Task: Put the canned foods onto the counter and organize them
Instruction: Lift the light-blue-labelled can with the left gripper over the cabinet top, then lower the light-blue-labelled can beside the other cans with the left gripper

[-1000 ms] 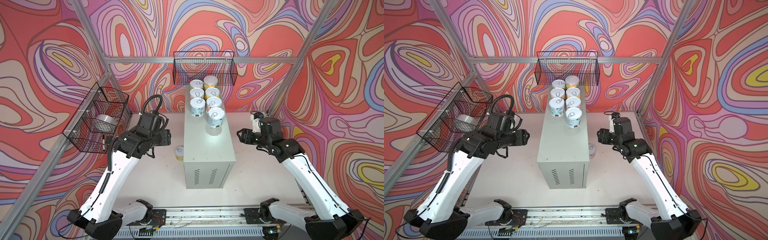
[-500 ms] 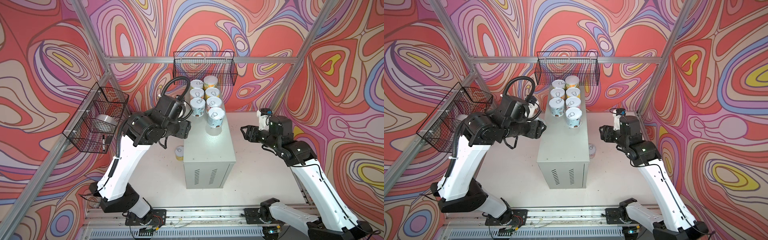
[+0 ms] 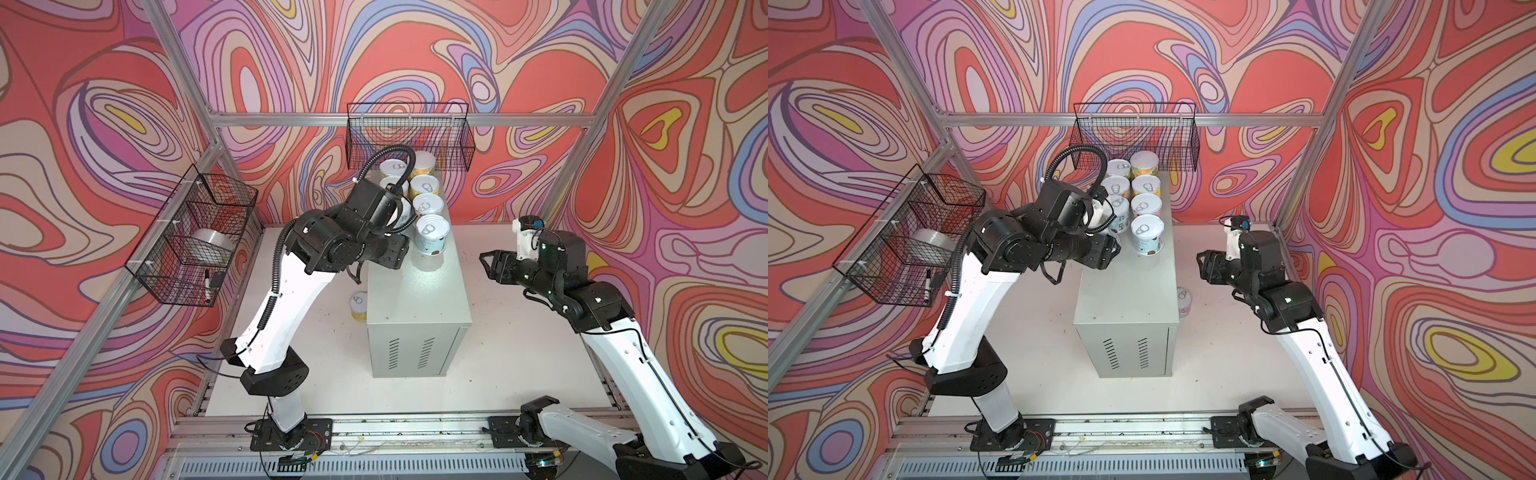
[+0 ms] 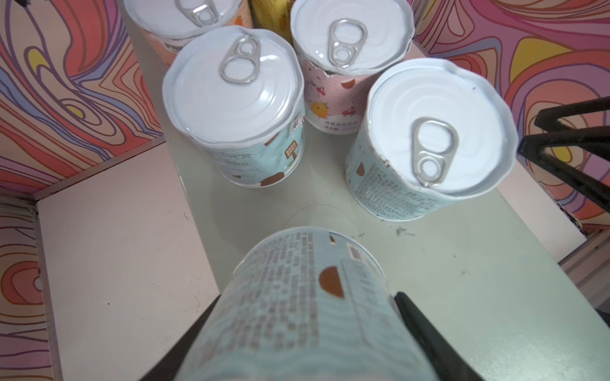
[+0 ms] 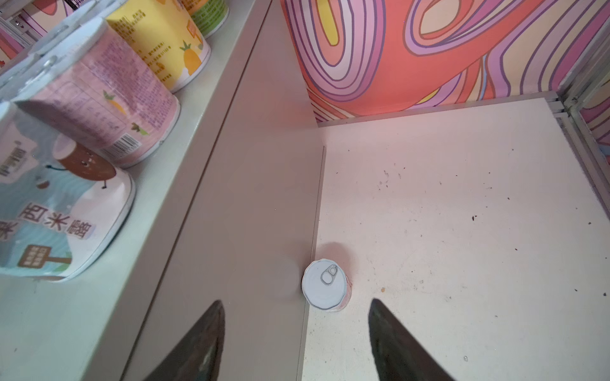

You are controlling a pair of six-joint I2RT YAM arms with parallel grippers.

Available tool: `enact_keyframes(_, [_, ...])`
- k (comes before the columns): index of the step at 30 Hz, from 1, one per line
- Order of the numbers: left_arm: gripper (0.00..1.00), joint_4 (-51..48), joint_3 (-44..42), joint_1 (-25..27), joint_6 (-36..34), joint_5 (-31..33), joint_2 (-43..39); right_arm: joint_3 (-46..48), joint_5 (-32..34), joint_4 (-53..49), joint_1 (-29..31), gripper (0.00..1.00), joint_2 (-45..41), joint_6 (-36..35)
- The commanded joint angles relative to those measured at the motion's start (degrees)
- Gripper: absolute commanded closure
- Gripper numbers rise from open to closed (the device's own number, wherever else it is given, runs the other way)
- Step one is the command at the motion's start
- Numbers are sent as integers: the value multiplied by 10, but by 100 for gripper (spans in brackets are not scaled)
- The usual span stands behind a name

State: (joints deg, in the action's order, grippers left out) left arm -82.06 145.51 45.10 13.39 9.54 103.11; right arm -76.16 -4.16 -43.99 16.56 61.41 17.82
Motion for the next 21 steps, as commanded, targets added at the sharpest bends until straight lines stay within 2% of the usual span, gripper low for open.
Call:
enact_keyframes(1, [100, 8, 19, 3, -14, -6, 5, -4, -11, 18, -3, 30, 4, -5])
enact_keyframes(8, [100, 12, 11, 3, -12, 15, 23, 5, -28, 29, -3, 29, 13, 6])
enact_keyframes(10, [61, 15, 8, 3, -13, 21, 27, 3, -26, 29, -3, 28, 14, 6])
enact_keyframes(12, [43, 23, 1, 3, -13, 24, 27, 1, -26, 29, -3, 28, 14, 5])
enact_keyframes(17, [29, 41, -10, 3, -16, 18, 28, -3, -28, 29, -3, 28, 17, 4])
enact_keyframes(19, [18, 42, -11, 3, -18, 20, 30, -5, -28, 29, -3, 28, 17, 3])
enact_keyframes(21, [17, 46, -11, 3, -20, 21, 31, -5, -28, 30, -3, 28, 18, 3])
